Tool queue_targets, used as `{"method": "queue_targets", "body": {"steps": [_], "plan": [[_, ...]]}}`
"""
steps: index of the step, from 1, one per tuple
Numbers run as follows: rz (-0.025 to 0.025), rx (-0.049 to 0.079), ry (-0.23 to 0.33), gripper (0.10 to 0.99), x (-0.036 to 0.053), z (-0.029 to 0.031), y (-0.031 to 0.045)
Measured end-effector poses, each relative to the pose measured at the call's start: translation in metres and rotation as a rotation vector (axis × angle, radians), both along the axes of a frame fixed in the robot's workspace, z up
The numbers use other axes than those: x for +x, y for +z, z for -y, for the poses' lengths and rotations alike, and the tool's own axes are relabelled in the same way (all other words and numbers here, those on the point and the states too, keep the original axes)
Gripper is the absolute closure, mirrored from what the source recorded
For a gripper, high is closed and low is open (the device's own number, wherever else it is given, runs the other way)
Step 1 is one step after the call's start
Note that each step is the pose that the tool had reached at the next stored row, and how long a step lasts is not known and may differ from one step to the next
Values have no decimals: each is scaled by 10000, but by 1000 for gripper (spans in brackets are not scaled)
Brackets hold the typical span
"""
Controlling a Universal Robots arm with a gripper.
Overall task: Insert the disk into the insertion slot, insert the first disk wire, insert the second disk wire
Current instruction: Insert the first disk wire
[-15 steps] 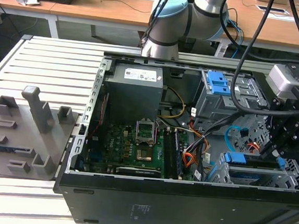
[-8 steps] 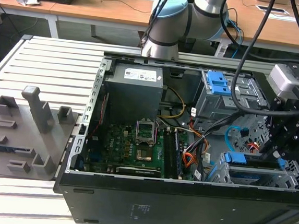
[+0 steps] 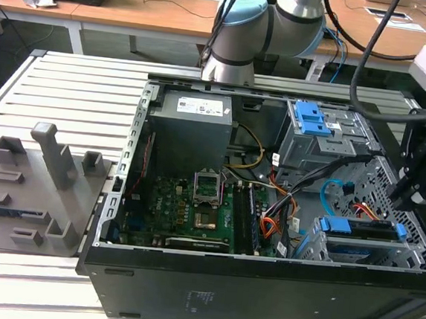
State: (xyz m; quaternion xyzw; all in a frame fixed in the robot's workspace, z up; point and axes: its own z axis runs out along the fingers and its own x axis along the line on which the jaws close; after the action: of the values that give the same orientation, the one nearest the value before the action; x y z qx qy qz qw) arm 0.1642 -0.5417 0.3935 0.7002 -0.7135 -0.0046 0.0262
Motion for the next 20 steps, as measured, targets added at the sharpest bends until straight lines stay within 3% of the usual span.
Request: {"method": "queue_targets", "body": {"steps": [15,17,19,20], "plan": [[1,0,0,847,0,0,34],[0,-1,0,867,0,0,36],[0,-1,0,980,0,0,38],[1,-1,0,980,0,0,38]]}}
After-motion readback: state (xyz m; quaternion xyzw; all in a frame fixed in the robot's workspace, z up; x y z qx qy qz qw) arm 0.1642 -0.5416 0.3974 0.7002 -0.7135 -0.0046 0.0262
